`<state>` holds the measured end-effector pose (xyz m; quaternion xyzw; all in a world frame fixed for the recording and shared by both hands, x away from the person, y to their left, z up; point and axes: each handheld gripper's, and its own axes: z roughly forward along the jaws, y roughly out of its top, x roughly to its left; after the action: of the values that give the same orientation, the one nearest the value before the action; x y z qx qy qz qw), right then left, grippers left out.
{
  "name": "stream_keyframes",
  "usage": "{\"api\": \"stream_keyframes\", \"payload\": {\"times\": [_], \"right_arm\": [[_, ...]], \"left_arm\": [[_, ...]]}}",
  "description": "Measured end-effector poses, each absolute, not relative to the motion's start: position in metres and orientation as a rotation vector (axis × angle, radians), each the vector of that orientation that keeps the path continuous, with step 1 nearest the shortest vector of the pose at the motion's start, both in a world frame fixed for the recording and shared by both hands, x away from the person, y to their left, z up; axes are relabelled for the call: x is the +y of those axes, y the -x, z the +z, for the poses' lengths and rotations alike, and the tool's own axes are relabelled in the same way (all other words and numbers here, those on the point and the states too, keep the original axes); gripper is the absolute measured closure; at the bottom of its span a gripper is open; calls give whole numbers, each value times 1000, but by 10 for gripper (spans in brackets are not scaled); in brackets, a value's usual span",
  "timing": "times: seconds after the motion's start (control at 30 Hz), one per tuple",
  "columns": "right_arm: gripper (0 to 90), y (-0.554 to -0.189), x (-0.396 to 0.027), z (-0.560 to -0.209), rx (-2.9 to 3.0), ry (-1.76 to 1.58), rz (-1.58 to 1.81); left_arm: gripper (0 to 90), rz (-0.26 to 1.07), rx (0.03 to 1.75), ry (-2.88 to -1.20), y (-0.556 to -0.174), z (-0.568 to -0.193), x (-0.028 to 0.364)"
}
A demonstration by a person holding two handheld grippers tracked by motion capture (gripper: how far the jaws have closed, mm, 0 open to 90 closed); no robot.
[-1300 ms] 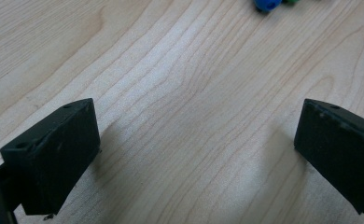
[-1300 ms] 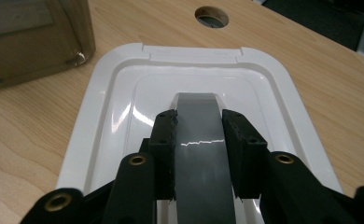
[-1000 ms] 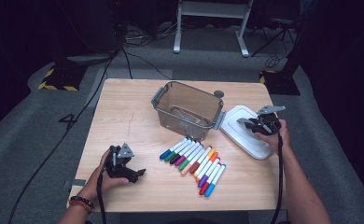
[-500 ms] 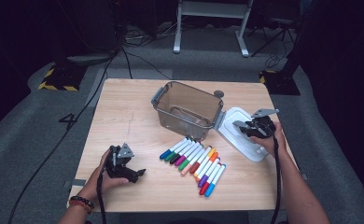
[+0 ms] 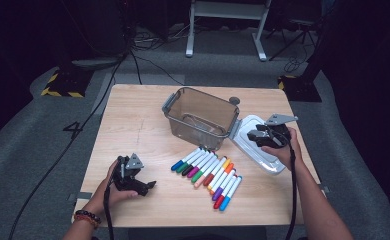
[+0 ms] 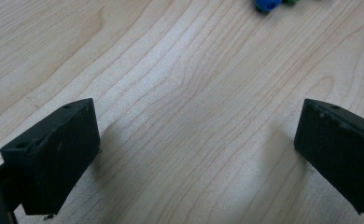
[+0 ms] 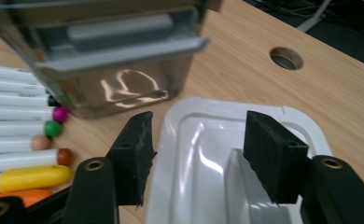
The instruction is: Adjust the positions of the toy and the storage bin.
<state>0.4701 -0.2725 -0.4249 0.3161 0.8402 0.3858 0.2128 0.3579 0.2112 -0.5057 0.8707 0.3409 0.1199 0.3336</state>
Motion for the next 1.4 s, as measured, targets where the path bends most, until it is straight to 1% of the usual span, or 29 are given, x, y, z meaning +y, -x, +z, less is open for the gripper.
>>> {"api": "stream_keyframes", "payload": {"times": [0.07,0.1,0.13,0.3,0.47,0.77,0.87,0.9,1.03,1.27,1.4], "right_arm": [[397,-467,-265,-423,2341,-852,1088],[369,-463,-256,-420,2345,-825,1110],[369,-463,-256,-420,2345,-825,1110],[308,-458,-241,-415,2348,-797,1154],[296,-456,-232,-413,2359,-794,1181],[296,-454,-218,-417,2379,-780,1109],[321,-457,-222,-419,2370,-812,1109],[311,-458,-223,-419,2369,-823,1101],[334,-461,-227,-421,2365,-862,1112],[337,-458,-224,-416,2353,-835,1133],[356,-463,-224,-414,2342,-865,1151]], "left_arm": [[5,313,891,-2274,-358,-506,211],[5,313,890,-2273,-358,-506,211],[5,313,890,-2273,-358,-506,211],[5,314,892,-2272,-358,-506,211],[5,320,894,-2272,-357,-506,211],[5,320,894,-2271,-357,-506,211],[5,318,896,-2270,-357,-506,211],[5,318,896,-2270,-357,-506,211],[5,318,896,-2270,-357,-506,211],[5,318,896,-2270,-357,-506,211],[5,318,896,-2270,-357,-506,211]]}}
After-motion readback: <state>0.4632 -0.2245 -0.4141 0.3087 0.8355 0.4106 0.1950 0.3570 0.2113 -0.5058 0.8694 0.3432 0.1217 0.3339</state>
